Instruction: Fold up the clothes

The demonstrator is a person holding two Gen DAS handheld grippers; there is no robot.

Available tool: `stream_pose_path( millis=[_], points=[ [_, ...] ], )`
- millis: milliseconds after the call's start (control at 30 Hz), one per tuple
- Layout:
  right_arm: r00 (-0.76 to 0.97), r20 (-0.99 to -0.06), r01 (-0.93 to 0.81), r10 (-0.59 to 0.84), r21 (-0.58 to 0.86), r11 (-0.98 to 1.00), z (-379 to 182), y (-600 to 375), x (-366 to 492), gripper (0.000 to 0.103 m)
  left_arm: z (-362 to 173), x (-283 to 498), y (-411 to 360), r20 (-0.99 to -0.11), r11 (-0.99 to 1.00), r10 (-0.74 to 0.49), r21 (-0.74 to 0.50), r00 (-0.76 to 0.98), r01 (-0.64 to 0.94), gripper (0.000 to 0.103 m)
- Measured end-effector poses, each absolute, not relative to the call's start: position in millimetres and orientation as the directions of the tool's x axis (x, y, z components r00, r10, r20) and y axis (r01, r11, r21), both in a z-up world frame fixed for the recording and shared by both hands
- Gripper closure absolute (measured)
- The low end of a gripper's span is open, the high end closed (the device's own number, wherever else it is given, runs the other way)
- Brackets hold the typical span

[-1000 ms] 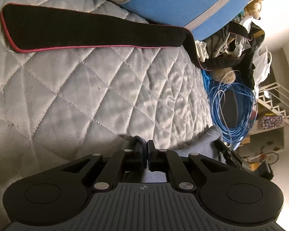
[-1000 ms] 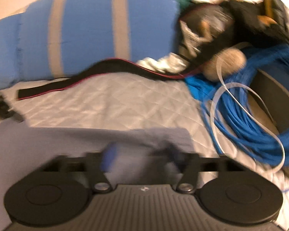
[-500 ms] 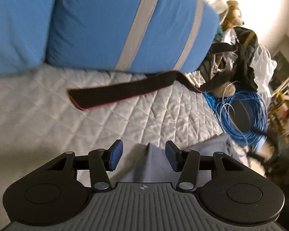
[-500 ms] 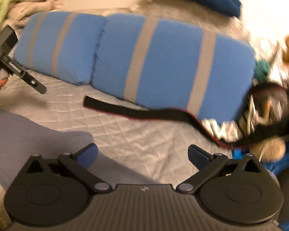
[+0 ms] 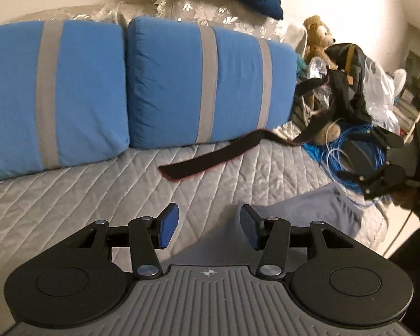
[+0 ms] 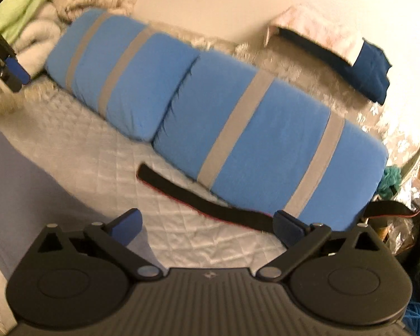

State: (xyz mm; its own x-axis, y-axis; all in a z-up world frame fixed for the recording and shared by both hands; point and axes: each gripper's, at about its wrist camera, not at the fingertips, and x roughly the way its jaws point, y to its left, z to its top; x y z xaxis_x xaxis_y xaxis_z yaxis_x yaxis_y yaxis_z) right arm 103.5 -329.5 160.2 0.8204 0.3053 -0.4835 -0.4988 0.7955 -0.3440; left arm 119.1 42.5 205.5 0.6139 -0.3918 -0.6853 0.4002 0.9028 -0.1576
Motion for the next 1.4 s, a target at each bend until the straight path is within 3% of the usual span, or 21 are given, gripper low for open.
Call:
stream_pose_path(
  millis=[100,367,433,567,667,767,1100,1267,1400],
  points=[
    [0.83,-0.46,-0.493,0.316,-0.34,0.801,176,-325,95,0.0,230,101,43,-0.675,0.907,-0.341,-0.052,0.654,0.418,0.056],
    [0.829,-0.371,-0.526,0.419,-0.259,0.81,236,-321,66,0.0,293,53,44,-0.631,0.878,-0.339,0.054,0.697,0.476,0.056],
    [0.83,-0.353,-0.53,0.431,-0.261,0.807,249,-319,61,0.0,312,43,44,-0.629,0.871,-0.327,0.089,0.705,0.483,0.05],
    [0.815,-0.334,-0.559,0.474,-0.236,0.795,265,-315,49,0.0,338,21,44,-0.623,0.852,-0.277,0.193,0.731,0.487,0.049],
    [0.799,-0.352,-0.584,0.487,-0.262,0.769,246,-303,37,0.0,342,5,42,-0.607,0.848,-0.284,0.203,0.742,0.49,0.041],
    [0.797,-0.373,-0.592,0.475,-0.327,0.737,207,-285,24,0.0,317,-9,31,-0.614,0.827,-0.264,0.253,0.744,0.502,0.039],
    [0.765,-0.437,-0.635,0.474,-0.386,0.669,75,-237,-28,0.0,132,-46,-9,-0.615,0.669,-0.076,0.552,0.785,0.498,0.039],
    [0.74,-0.478,-0.651,0.473,-0.33,0.684,42,-227,-32,0.0,62,-51,-10,-0.617,0.532,0.008,0.669,0.787,0.519,0.039],
    [0.749,-0.482,-0.647,0.455,-0.383,0.66,26,-218,-39,0.0,21,-51,-10,-0.603,0.412,0.059,0.741,0.796,0.53,0.039]
  ],
)
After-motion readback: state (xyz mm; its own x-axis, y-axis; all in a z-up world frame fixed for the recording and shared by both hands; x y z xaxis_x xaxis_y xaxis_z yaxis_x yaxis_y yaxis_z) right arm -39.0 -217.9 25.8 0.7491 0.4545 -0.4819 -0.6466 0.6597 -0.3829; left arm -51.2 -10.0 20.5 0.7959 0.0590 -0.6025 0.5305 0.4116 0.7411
